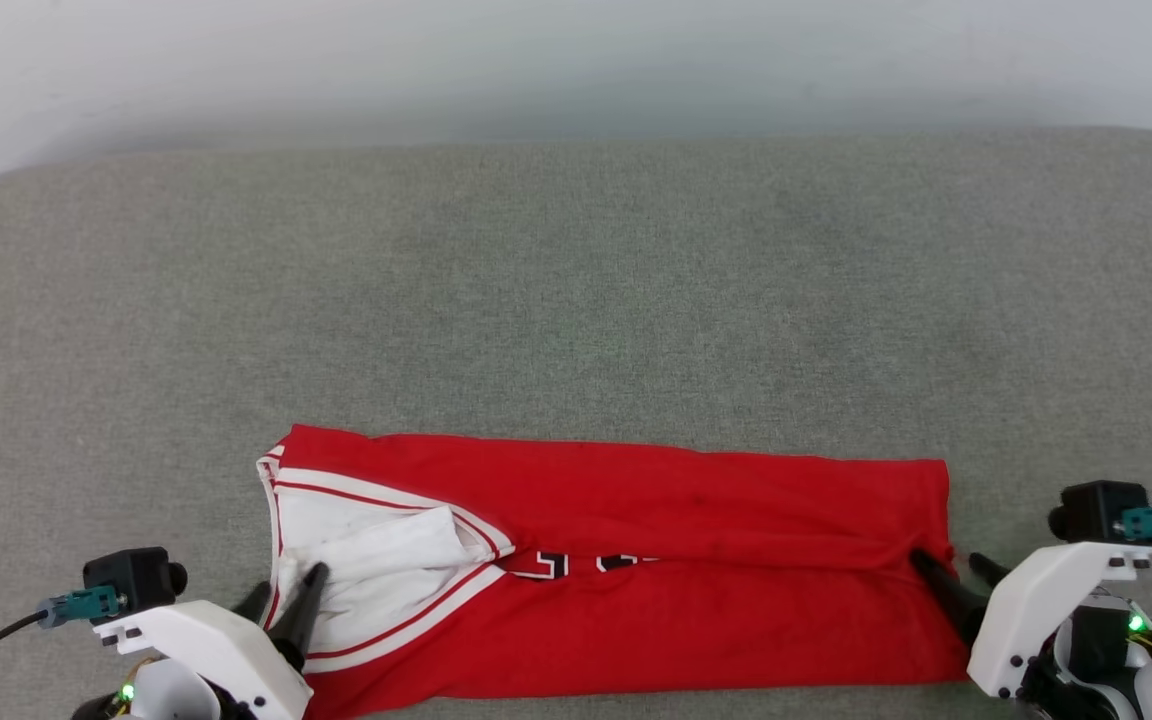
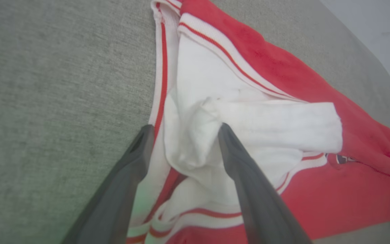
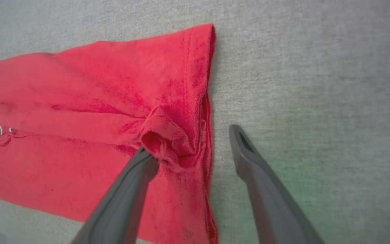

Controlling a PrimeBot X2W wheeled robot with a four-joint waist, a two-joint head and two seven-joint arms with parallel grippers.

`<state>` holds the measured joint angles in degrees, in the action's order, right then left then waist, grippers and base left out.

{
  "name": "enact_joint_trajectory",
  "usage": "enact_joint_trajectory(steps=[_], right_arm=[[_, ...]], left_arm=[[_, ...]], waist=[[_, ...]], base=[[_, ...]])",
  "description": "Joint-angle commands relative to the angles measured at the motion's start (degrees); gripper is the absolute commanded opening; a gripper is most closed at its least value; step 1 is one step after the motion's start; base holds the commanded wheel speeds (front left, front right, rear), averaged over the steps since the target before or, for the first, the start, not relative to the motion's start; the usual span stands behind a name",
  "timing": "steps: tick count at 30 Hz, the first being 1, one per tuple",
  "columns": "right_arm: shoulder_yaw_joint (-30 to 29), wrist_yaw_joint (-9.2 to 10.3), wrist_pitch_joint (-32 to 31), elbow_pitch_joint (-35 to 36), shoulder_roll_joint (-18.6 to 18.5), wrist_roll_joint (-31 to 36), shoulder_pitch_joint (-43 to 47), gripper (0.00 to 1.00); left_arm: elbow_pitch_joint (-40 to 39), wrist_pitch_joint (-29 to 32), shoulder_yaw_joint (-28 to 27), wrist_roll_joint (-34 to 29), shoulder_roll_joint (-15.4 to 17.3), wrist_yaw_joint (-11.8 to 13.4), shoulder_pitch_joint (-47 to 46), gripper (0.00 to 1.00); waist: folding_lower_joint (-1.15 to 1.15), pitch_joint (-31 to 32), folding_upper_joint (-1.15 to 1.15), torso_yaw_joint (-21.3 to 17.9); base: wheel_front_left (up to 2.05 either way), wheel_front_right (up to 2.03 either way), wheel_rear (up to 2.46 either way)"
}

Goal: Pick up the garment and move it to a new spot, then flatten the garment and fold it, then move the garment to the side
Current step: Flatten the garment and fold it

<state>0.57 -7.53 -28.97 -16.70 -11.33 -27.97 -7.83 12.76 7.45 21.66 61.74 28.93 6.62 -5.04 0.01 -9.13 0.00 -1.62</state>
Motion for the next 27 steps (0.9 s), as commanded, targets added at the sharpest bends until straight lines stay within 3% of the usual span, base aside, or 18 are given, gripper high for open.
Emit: enact_joint_trajectory(steps=[1, 6, 11, 19, 27], right_arm=[[-0.25, 0.06, 1.62, 0.81, 0.10, -0.22, 0.95, 1.00], [-0.57, 0.05, 6.33, 5.48, -0.74, -0.19, 1.88, 1.00], [-3.08, 0.05, 5.37, 9.47, -1.95, 0.40, 2.01, 1.00], [-8.43, 0.05, -6.02, 10.79, -4.27, 3.20, 1.88, 1.00], [-9.05, 0.05, -16.21, 8.22, -2.00, 4.73, 2.06, 1.00]], left_arm=[[0.10, -2.01, 0.21, -1.81, -0.09, 0.24, -0.85, 1.00], [-2.48, -10.29, -0.25, -6.97, -1.12, 1.53, -2.17, 1.00], [-6.68, -17.03, -0.58, -12.50, -0.60, 3.75, -2.73, 1.00], [-13.81, -21.86, -1.14, -21.37, -0.44, 8.69, -1.11, 1.00], [-19.90, -22.51, -0.89, -26.55, -1.17, 10.39, -0.12, 1.00]], waist=[[-0.01, 0.68, 0.00, -0.01], [-0.01, 2.68, 0.00, -0.28], [-0.01, 4.52, 0.00, -0.37], [-0.01, 6.46, 0.00, 1.41], [-0.01, 4.67, 0.00, 4.81]], base=[[0.00, 0.00, 0.00], [0.00, 0.00, 0.00], [0.00, 0.00, 0.00], [0.00, 0.00, 0.00], [0.00, 0.00, 0.00]])
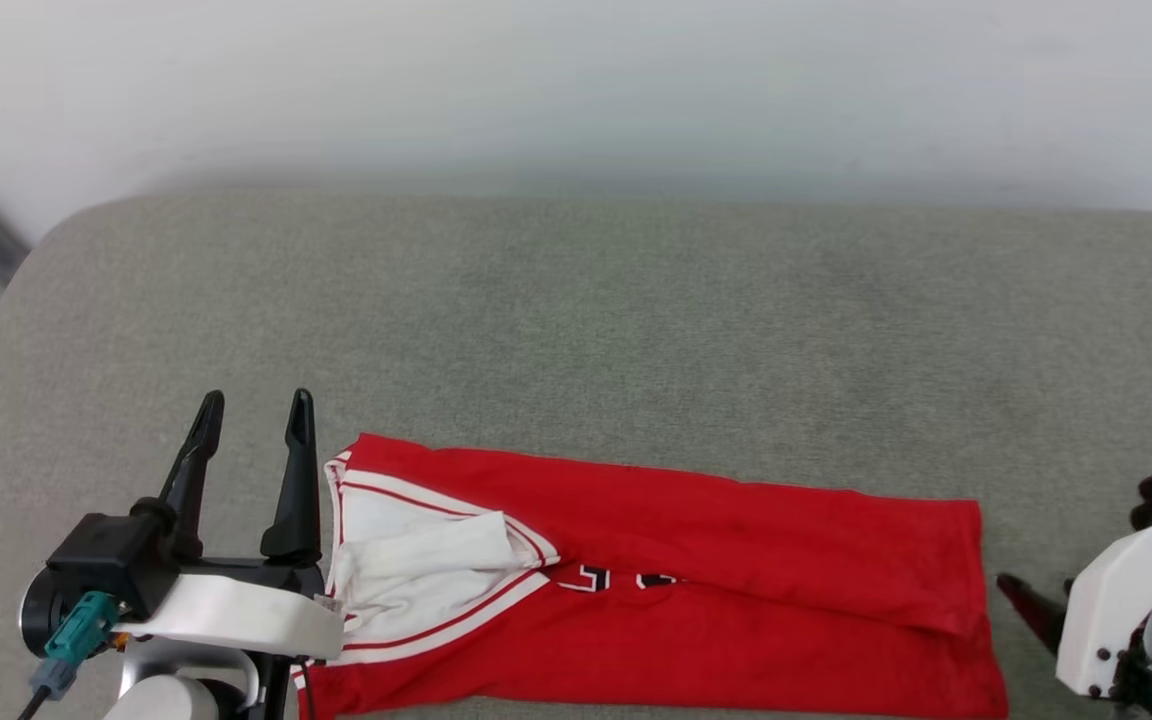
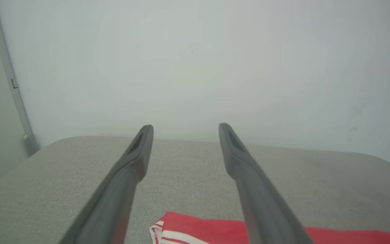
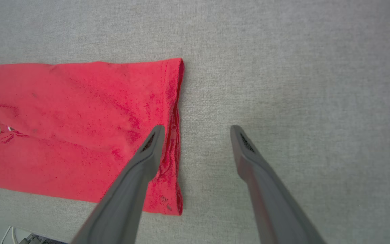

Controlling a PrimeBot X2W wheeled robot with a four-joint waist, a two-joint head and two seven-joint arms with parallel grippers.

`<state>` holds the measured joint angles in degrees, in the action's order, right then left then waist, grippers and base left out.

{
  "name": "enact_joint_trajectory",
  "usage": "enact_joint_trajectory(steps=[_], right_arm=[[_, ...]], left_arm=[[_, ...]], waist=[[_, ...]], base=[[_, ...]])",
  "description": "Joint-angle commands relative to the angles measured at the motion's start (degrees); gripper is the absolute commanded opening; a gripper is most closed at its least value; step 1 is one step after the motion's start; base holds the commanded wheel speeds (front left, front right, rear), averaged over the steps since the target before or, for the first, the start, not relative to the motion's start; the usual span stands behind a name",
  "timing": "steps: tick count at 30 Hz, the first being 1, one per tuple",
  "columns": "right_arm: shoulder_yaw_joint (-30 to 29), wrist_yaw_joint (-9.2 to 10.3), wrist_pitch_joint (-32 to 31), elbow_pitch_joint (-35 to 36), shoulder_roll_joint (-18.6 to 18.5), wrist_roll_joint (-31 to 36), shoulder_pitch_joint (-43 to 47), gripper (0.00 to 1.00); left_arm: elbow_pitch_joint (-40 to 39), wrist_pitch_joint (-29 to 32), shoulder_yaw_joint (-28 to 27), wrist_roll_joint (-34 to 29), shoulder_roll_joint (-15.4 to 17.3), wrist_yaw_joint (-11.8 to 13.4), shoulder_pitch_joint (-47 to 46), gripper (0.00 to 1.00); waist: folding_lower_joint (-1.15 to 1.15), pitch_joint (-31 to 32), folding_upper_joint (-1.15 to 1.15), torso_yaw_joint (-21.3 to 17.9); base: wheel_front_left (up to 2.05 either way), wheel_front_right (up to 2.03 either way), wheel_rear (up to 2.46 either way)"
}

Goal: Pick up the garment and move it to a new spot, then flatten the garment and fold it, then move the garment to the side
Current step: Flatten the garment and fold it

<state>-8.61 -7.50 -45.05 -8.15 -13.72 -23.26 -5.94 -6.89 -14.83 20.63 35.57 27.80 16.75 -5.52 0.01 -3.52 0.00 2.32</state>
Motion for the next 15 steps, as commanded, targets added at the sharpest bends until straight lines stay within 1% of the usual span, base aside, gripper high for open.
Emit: enact_joint_trajectory(steps=[1, 5, 8, 13, 14, 15], right_arm=[[0.37, 0.02, -0.51, -1.06, 0.85, 0.01, 0.01, 1.00], [0.83, 0.02, -0.20, -4.35, 2.80, -0.66, -1.48, 1.00], [1.30, 0.02, 0.57, -7.76, 3.66, -1.36, -2.46, 1.00], [4.62, -0.02, 0.14, -14.01, 4.61, -3.63, -3.04, 1.00], [5.40, -0.07, 0.05, -14.80, 4.68, -4.04, -3.03, 0.45], [6.06, -0.07, 0.45, -15.24, 4.77, -4.52, -3.22, 0.02]], left_arm=[[-0.91, -0.25, 0.34, -0.86, -0.04, 0.12, 0.34, 1.00], [-2.19, -0.12, 1.10, -2.40, 0.69, -0.36, -0.23, 1.00], [-2.58, 0.25, 1.68, -2.74, 0.52, -0.42, -0.86, 1.00], [-2.64, 0.15, 2.14, -3.75, 0.57, -0.07, -1.79, 1.00], [-2.66, 0.12, 2.24, -3.73, 0.30, 0.04, -1.84, 1.00], [-2.79, 0.08, 2.21, -3.98, 0.30, 0.14, -1.85, 1.00]], waist=[[-0.01, -1.45, 0.00, 1.32], [-0.01, -3.58, 0.00, 2.85], [-0.01, -4.61, 0.00, 3.53], [-0.01, -5.11, 0.00, 3.88], [-0.01, -4.94, 0.00, 3.81], [-0.01, -4.79, 0.00, 3.70]], base=[[0.00, 0.00, 0.00], [0.00, 0.00, 0.00], [0.00, 0.00, 0.00], [0.00, 0.00, 0.00], [0.00, 0.00, 0.00], [0.00, 0.00, 0.00]])
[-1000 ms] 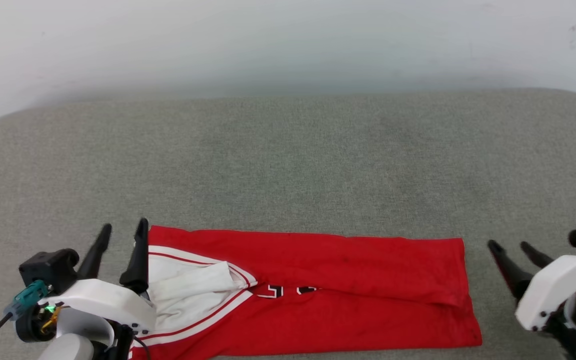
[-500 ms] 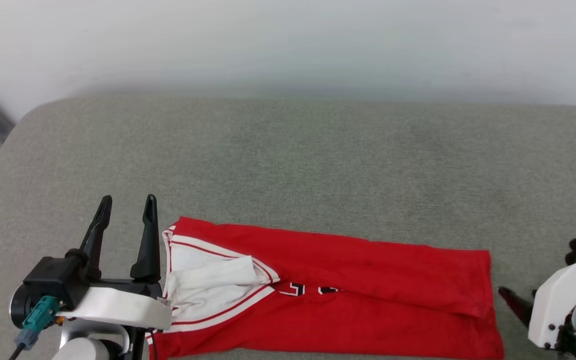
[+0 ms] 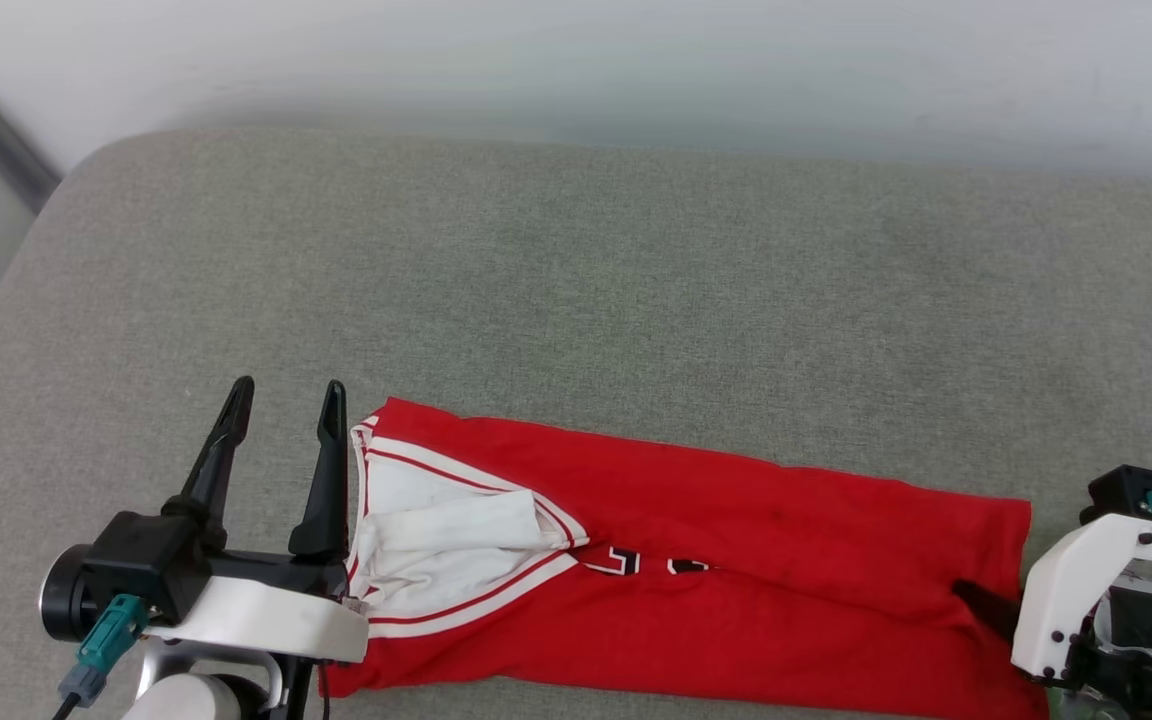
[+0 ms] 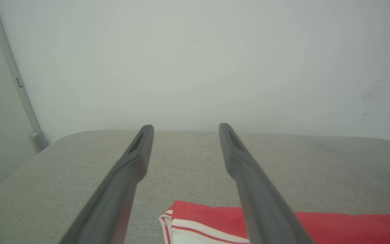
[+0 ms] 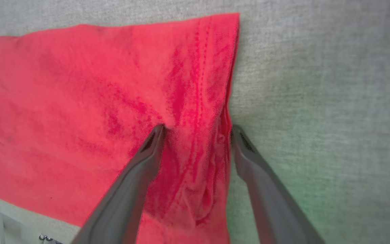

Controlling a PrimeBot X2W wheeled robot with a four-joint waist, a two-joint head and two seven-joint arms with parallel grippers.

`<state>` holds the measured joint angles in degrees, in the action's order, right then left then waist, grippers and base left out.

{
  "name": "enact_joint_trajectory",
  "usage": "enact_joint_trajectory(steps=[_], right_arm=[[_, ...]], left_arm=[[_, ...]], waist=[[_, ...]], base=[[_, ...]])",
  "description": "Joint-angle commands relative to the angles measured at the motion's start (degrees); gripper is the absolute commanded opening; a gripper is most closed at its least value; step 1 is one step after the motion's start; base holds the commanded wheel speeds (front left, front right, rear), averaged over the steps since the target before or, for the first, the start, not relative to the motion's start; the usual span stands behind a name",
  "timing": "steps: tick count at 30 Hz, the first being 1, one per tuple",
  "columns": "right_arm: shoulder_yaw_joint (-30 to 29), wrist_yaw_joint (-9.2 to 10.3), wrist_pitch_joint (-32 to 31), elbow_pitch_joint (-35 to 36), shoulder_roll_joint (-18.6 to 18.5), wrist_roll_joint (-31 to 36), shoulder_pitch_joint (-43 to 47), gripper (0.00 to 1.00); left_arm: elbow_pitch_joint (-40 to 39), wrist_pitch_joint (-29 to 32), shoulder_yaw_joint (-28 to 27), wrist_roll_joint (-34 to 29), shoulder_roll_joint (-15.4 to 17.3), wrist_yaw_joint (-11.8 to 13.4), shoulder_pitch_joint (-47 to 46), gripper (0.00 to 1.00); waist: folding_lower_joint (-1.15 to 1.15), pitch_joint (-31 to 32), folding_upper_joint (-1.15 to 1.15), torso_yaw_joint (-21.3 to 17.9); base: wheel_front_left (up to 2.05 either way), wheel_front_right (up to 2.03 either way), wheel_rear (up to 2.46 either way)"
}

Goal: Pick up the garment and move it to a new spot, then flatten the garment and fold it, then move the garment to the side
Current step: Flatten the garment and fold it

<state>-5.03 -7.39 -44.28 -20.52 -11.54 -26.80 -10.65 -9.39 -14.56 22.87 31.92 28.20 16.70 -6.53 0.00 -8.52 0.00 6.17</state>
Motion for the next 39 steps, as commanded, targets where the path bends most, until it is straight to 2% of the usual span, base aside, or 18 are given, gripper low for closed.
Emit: enact_joint_trajectory(steps=[1, 15, 20, 25, 29, 35, 39], right_arm=[[3.02, -0.19, -0.11, -3.28, 2.55, -1.26, 1.24, 0.00], [6.22, -0.08, 4.40, -0.05, -4.29, -2.36, -2.12, 0.00], [2.47, -0.08, 4.27, -0.30, -6.58, -1.83, -1.37, 0.00], [-5.46, -0.08, 3.43, 0.50, -7.59, -0.53, -0.75, 0.00], [-11.72, -0.08, 0.86, 2.10, -4.40, -2.54, -0.76, 0.00], [-19.18, -0.09, -10.38, 4.55, 5.31, -15.07, -2.19, 0.00], [-19.91, -0.09, -16.66, 5.56, 8.36, -26.00, -2.45, 0.00]], left_arm=[[-0.20, -0.19, -0.01, -0.48, -0.07, 0.37, -0.68, 1.00], [0.08, 1.57, 0.09, -0.33, 0.85, 2.55, 2.26, 1.00], [-0.11, 1.89, -0.28, 0.09, 0.96, 3.32, 3.42, 1.00], [-0.25, 2.18, -0.26, 0.41, 1.08, 3.71, 3.98, 1.00], [-0.04, 2.28, -0.17, 0.51, 1.04, 3.82, 3.90, 1.00], [0.06, 2.71, 0.23, 0.71, 0.96, 3.59, 3.30, 1.00], [0.19, 3.02, 0.71, 0.91, 0.59, 3.46, 2.97, 1.00]], waist=[[0.00, 0.45, 0.00, -0.31], [0.00, 4.58, 0.00, -4.19], [0.00, 5.26, 0.00, -6.01], [0.00, 5.45, 0.00, -7.26], [0.00, 5.55, 0.00, -7.77], [0.00, 5.58, 0.00, -7.60], [0.00, 5.59, 0.00, -6.91]], base=[[0.00, 0.00, 0.00], [0.00, 0.00, 0.00], [0.00, 0.00, 0.00], [0.00, 0.00, 0.00], [0.00, 0.00, 0.00], [0.00, 0.00, 0.00], [0.00, 0.00, 0.00]])
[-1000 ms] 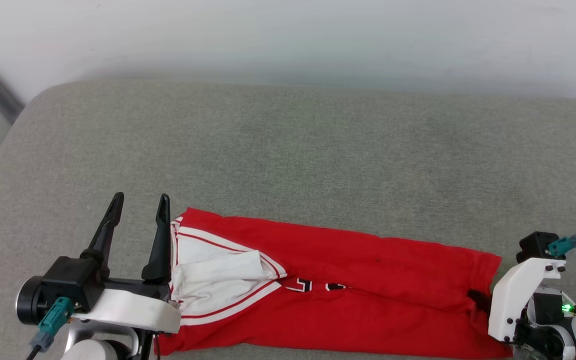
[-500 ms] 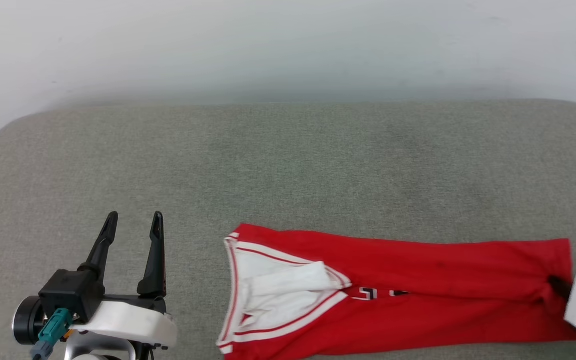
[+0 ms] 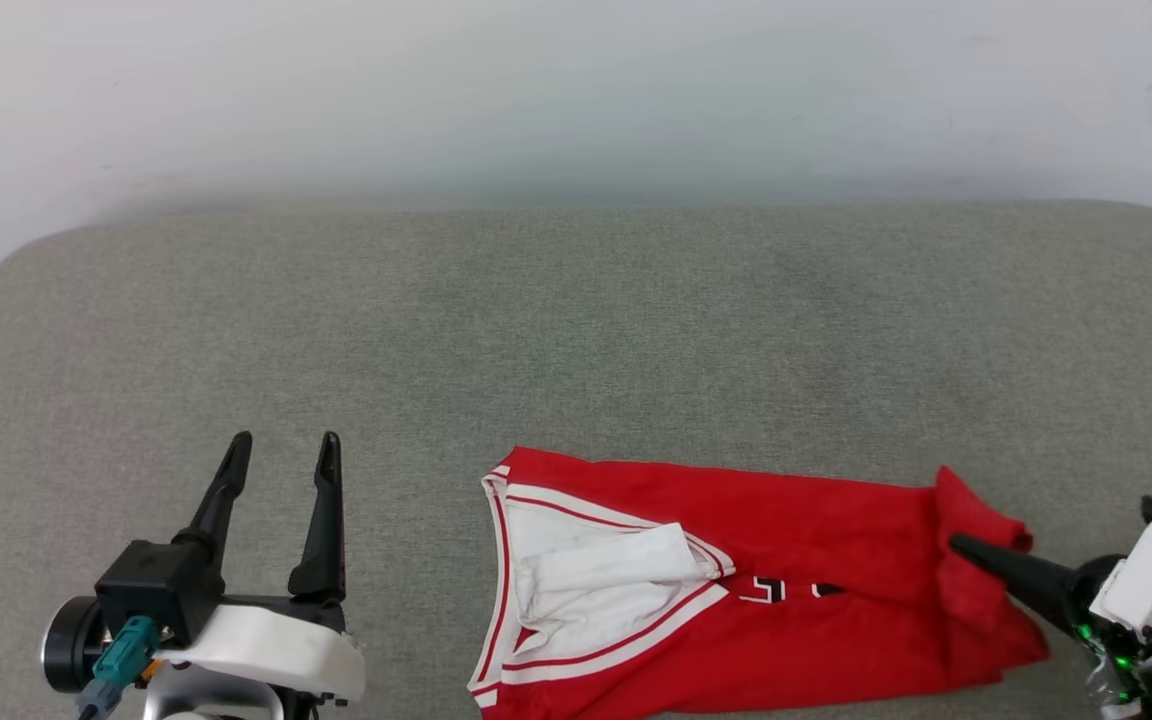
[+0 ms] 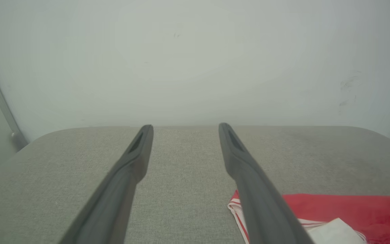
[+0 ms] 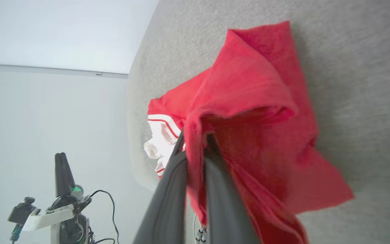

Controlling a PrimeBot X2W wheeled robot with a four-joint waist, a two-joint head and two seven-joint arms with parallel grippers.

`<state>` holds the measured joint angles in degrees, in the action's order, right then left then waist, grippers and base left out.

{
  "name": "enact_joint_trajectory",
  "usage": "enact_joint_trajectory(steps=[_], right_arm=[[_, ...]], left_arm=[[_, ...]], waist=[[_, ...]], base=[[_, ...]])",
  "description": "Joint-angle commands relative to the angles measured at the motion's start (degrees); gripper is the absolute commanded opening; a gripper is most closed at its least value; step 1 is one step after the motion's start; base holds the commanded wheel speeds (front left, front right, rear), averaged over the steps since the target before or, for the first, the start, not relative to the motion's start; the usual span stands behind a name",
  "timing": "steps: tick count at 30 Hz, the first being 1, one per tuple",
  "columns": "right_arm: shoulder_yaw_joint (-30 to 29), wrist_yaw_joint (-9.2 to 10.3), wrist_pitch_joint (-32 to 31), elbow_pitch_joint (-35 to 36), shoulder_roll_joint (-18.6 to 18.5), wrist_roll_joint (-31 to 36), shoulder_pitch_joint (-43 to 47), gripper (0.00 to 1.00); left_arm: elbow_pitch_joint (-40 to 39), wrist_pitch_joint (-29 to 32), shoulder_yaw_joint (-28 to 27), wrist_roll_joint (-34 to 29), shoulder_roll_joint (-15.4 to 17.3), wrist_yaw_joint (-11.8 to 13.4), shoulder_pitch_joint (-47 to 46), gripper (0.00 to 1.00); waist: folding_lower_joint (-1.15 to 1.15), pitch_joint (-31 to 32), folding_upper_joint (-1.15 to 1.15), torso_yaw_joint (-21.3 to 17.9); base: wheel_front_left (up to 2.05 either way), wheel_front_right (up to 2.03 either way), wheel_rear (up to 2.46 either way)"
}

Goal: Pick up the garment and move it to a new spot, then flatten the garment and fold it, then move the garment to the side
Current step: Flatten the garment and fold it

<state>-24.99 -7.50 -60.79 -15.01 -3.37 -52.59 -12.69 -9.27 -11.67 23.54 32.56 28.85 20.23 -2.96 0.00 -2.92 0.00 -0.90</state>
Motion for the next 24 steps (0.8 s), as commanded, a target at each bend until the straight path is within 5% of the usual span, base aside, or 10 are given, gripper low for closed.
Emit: enact_joint_trajectory(steps=[1, 10, 18, 21, 22, 23, 24], right_arm=[[0.70, 0.02, -1.16, -0.19, 0.46, -2.63, -0.44, 0.00], [21.35, 0.02, 6.18, -7.77, 0.56, -26.07, -2.64, 0.00], [39.18, 0.02, 19.05, -11.34, 0.55, -31.49, -6.07, 0.00], [42.90, 0.01, 24.44, -12.91, 0.51, -29.73, -7.65, 0.28], [44.17, 0.01, 25.71, -13.29, 0.52, -29.41, -8.00, 0.58], [45.47, 0.01, 26.81, -13.81, 0.56, -29.06, -8.28, 1.00], [46.32, 0.01, 28.07, -14.31, 0.56, -28.72, -8.61, 1.00]], left_arm=[[0.09, 0.25, 0.19, 0.30, -0.14, -0.10, -0.72, 1.00], [1.36, 0.86, 1.98, 0.15, -1.03, -1.56, -2.81, 1.00], [2.88, 1.05, 3.33, 0.38, -1.78, -2.88, -4.47, 1.00], [3.43, 0.80, 3.41, 0.62, -1.92, -3.10, -4.56, 1.00], [3.63, 0.72, 3.40, 0.69, -1.94, -3.11, -4.61, 1.00], [3.79, 0.65, 3.44, 0.72, -1.97, -3.20, -4.67, 1.00], [3.92, 0.56, 3.47, 0.80, -1.99, -3.31, -4.70, 1.00]], waist=[[0.00, -0.04, 0.00, 0.37], [0.00, -0.20, 0.00, 3.34], [0.00, -0.90, 0.00, 6.26], [0.00, -1.13, 0.00, 6.97], [0.00, -1.23, 0.00, 7.14], [0.00, -1.27, 0.00, 7.29], [0.00, -1.30, 0.00, 7.39]], base=[[0.00, 0.00, 0.00], [0.00, 0.00, 0.00], [0.00, 0.00, 0.00], [0.00, 0.00, 0.00], [0.00, 0.00, 0.00], [0.00, 0.00, 0.00], [0.00, 0.00, 0.00]])
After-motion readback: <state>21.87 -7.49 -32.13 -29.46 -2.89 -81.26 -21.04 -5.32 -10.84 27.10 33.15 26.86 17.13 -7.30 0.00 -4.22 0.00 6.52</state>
